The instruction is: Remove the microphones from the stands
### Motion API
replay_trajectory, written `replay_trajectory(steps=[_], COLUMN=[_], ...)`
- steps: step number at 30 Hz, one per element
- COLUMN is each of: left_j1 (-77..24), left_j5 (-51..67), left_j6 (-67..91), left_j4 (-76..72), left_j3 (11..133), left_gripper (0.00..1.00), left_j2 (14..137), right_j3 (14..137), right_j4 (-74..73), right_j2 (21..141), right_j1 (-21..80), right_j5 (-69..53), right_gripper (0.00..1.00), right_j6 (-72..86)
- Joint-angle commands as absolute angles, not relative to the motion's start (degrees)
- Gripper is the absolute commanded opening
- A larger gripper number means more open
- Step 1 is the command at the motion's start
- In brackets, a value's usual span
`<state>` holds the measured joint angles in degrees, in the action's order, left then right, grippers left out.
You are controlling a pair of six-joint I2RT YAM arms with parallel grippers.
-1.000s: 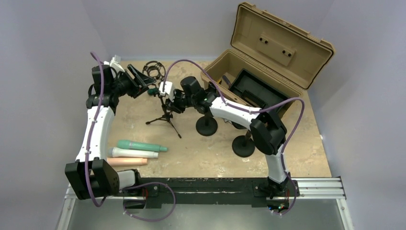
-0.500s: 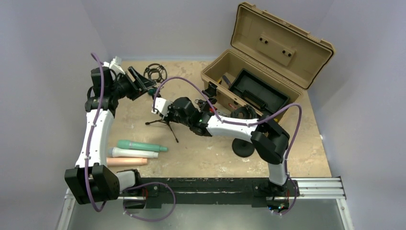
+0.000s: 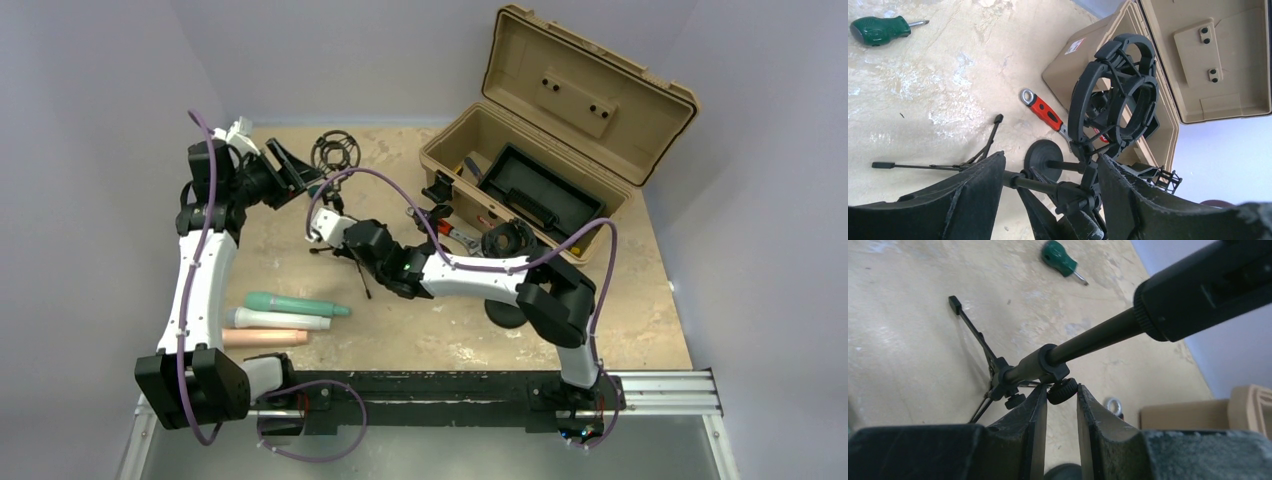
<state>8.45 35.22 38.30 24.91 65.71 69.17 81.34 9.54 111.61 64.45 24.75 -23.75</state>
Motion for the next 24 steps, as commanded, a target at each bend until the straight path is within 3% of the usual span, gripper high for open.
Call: replay_trajectory(steps=[1,7,13,14,18,24], left_j1=[9.1,9.0,9.0,9.0,9.1,9.7], left_j5=[34.7,35.0,34.9,34.9,35.5,36.5], left_j6=[37.2,37.5,37.4,37.4,37.7,38.1], left_j4=[23.3,22.7,22.7,22.7,22.6,21.9], left_j3=[64.9,64.4,64.3,64.3,64.3,64.2], left_gripper=[0.66,0.66,0.66,0.66,0.66,0.66], left_j2=[67.6,67.2,66.7,66.6,66.5,66.2], right_j3=[84.1,80.3,82.5,83.3,85.9,88.5], right_j4=[13.4,21.4,17.2,15.2,6.7,-1.5], right_j2=[112.5,113.5,112.7,112.4,109.8,105.2], right_j1=[66.4,67.2,67.3,67.3,66.1,60.6], right_j5=[40.4,44.1,41.2,39.1,26.8,6.3], right_gripper=[0.0,0.0,0.01,0.04,0.38,0.53], right_j6=[-27.5,-40.1,-38.6,-37.3,-29.0,-19.5])
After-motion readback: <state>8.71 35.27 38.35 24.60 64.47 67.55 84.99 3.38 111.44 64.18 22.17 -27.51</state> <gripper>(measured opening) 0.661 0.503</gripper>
